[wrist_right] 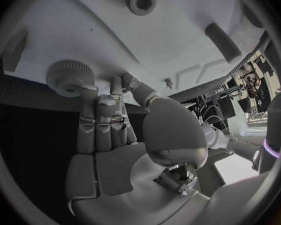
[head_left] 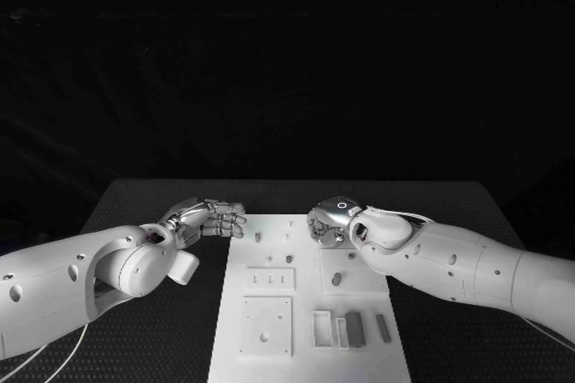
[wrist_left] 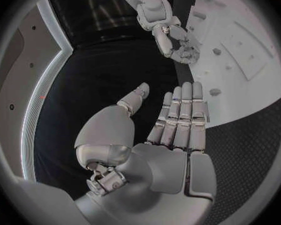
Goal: Assemble the parts on the task board
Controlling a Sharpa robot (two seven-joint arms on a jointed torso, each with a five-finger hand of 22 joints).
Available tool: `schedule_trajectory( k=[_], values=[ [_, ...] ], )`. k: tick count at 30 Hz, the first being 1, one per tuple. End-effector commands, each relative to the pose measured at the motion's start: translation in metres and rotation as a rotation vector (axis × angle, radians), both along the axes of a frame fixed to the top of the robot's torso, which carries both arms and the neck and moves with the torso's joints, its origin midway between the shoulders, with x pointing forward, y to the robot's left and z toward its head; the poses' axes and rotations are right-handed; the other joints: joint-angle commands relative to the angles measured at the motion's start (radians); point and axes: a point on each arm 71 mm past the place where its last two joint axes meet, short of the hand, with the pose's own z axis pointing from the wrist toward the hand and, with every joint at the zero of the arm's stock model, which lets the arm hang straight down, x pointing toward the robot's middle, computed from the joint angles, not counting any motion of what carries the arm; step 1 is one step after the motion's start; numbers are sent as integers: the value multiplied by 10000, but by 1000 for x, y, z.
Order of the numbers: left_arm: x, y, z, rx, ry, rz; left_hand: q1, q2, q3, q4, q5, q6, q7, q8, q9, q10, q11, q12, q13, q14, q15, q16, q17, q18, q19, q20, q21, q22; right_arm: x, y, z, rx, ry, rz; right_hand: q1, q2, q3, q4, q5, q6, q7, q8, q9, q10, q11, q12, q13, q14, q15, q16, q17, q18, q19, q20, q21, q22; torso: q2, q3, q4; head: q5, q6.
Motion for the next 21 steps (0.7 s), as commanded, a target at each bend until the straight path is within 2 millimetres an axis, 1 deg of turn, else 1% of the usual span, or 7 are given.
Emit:
schedule_trajectory(
  k=[1,3,6,8,13,19,21],
  values=[
    [0,-2,2,-77,-83,-171,12,-64,-54,-4,39,7,134,-58,-18,50,19,-35,-10,38,-5,-45,15,71,52,-51,-17,10,-6,4,-2,-16,-435,-21,-27,-55,3,-13,48,516,47,-1,269,93,3,43,61,33,-42,83,-11,504,71,7,59,241,11,-11,13,-16,83],
    [0,-3,2,-80,-86,-175,16,-67,-54,-8,39,9,134,-60,-20,51,19,-37,-11,38,-6,-47,18,70,51,-52,-18,10,-6,7,3,78,-607,-19,-21,-73,9,-14,48,555,36,-17,269,109,-8,50,109,45,-54,106,-9,504,85,6,92,241,23,-11,13,-19,116],
    [0,-2,2,-74,-81,-165,14,-73,-58,-8,38,9,134,-63,-22,53,19,-41,-11,39,-6,-50,23,67,52,-52,-19,11,-5,12,9,189,-806,-30,-16,-93,20,-14,47,600,24,-40,267,124,-20,54,167,54,-66,136,-5,504,99,8,132,241,40,-2,13,1,74],
    [0,-2,2,-74,-73,-174,13,-75,-59,-8,38,9,135,-64,-23,53,20,-43,-11,39,-6,-52,25,66,52,-52,-20,11,-4,17,12,242,-913,-8,-13,-103,24,-14,48,620,19,-51,267,132,-26,56,193,56,-72,150,-3,504,104,7,150,241,48,1,12,-5,117],
    [0,-3,2,-77,-71,-189,14,-81,-62,-10,39,11,135,-67,-26,55,20,-47,-12,40,-6,-56,31,64,53,-54,-22,12,-1,28,16,235,-1087,-32,-8,-125,32,-15,48,656,10,-72,265,145,-35,58,242,59,-82,176,3,504,112,8,183,241,57,-9,17,-2,179],
    [0,-4,3,-80,-75,-215,17,-82,-62,-11,39,14,135,-71,-30,57,20,-53,-13,41,-6,-61,38,63,54,-56,-24,13,1,43,18,216,-1201,-34,-4,-140,41,-15,48,683,4,-94,263,150,-43,56,284,59,-90,199,8,504,117,10,212,240,70,-14,38,-17,208],
    [1,-5,3,-89,-79,-239,17,-82,-63,-10,39,14,135,-72,-31,58,20,-54,-13,41,-7,-63,40,62,55,-56,-25,14,2,47,18,216,-1219,-32,-3,-141,42,-15,48,687,4,-98,262,150,-44,55,291,58,-91,203,9,504,118,11,217,240,70,-3,26,-11,206]
  ],
)
